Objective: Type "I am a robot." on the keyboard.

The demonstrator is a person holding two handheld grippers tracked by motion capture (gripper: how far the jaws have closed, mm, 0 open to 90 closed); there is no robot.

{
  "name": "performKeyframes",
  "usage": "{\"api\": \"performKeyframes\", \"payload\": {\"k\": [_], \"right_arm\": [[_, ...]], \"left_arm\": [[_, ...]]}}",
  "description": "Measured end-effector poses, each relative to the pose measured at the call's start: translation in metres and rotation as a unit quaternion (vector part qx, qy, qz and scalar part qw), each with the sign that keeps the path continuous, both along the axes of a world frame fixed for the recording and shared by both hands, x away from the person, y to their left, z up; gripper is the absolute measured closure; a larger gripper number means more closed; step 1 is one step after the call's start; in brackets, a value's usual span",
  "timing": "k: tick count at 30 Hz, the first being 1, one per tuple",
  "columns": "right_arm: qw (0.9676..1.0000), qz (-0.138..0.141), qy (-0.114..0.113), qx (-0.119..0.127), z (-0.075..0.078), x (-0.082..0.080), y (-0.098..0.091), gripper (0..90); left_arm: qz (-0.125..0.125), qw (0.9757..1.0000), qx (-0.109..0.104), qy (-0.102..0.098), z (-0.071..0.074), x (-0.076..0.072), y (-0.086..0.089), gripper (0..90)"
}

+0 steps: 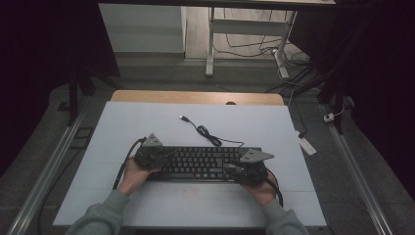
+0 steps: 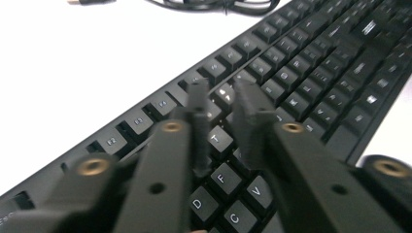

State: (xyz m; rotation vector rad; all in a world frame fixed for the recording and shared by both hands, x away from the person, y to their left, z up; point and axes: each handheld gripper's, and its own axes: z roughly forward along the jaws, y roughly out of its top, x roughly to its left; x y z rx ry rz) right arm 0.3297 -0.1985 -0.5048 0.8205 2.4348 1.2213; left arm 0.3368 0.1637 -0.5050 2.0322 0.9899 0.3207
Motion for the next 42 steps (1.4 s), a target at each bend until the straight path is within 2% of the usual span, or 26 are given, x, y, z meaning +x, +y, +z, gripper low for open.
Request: {"api": "performKeyframes", "payload": {"k": [3, 6, 11, 15, 21, 33, 42], "right_arm": [[1.0, 0.0, 0.0, 0.002, 0.0, 0.0, 0.0, 53.9], [1.0, -0.001, 0.0, 0.003, 0.0, 0.0, -0.001, 53.8], [1.0, -0.002, 0.002, 0.001, 0.0, 0.001, -0.002, 53.8], [1.0, -0.004, 0.001, 0.003, 0.0, 0.001, -0.003, 53.7], [1.0, -0.008, 0.001, 0.0, 0.0, 0.002, -0.004, 53.7], [1.0, -0.004, -0.002, 0.004, 0.001, 0.002, -0.003, 53.9], [0.9999, 0.004, -0.005, 0.009, 0.004, 0.002, 0.005, 54.0]], "left_arm": [[0.014, 0.9999, -0.005, -0.008, 0.007, -0.005, 0.005, 55.3], [0.013, 0.9998, -0.012, -0.004, 0.013, -0.01, 0.012, 46.2], [0.012, 0.9997, -0.019, 0.003, 0.018, -0.017, 0.022, 39.2], [0.004, 0.9998, -0.017, 0.003, 0.019, -0.026, 0.027, 37.4], [0.004, 0.9997, -0.02, 0.009, 0.018, -0.03, 0.033, 35.6], [0.007, 0.9998, -0.015, 0.012, 0.016, -0.028, 0.035, 35.0], [0.007, 0.9998, -0.012, 0.013, 0.015, -0.028, 0.033, 34.1]]}}
